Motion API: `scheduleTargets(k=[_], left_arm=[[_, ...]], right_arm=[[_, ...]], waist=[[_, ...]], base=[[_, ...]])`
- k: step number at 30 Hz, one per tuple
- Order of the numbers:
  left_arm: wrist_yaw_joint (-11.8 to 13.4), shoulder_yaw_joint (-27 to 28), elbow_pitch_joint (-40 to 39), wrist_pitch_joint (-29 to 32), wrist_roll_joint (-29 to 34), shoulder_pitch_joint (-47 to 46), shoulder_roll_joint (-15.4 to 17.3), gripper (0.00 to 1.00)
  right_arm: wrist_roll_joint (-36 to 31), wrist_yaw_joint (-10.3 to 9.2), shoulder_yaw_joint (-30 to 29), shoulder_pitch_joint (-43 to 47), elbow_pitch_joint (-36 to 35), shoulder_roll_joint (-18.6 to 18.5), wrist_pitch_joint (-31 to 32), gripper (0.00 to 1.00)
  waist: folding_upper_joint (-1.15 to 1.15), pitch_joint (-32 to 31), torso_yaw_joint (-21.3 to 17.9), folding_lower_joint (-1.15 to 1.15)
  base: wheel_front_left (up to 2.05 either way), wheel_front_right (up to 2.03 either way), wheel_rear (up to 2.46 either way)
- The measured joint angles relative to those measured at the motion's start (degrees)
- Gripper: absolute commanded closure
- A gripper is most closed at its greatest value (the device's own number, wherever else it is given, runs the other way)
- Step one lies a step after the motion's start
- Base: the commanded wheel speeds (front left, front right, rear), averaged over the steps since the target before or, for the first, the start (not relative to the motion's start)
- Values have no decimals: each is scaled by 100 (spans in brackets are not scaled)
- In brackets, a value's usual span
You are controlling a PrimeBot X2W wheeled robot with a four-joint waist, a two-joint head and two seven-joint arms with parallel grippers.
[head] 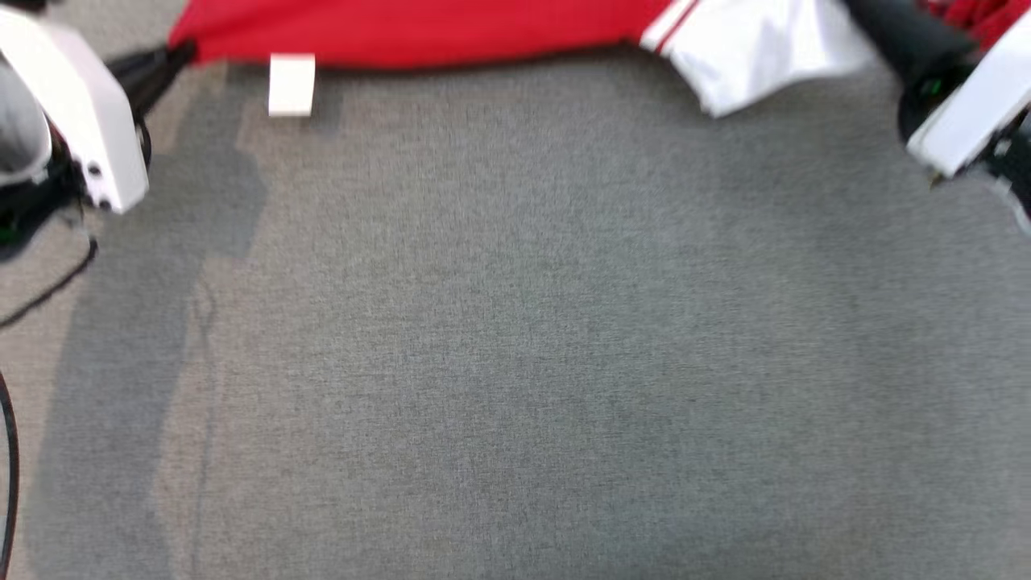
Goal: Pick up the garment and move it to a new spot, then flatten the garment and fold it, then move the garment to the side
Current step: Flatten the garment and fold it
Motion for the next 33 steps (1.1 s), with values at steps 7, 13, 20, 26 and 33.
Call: scheduleTargets(k=[7,13,20,26,33], left_arm=[[0,-30,-405,248,-778,944,337,100],[0,-48,-826,312,-1034,1642,586,100],[0,-58,-1328,215,-1368,2384,954,100],[194,-65,-2348,-78,-1527,3197,1501,100],[692,-70,-3417,-620,-1561,4118,1931,100]], right_arm=[[468,0,370,960,-328,-137,140,100],[973,0,420,1804,-650,-443,108,100],[1324,0,458,2710,-1167,-832,-48,100],[1508,0,584,3488,-1664,-1283,-278,100],[1701,0,817,4292,-2220,-1791,-659,100]], waist=[[0,-842,-40,0],[0,-1593,-19,0],[0,-2221,16,0],[1,-2582,-11,-1],[0,-2705,6,-1]], base=[[0,0,0],[0,0,0],[0,0,0],[0,0,0],[0,0,0]])
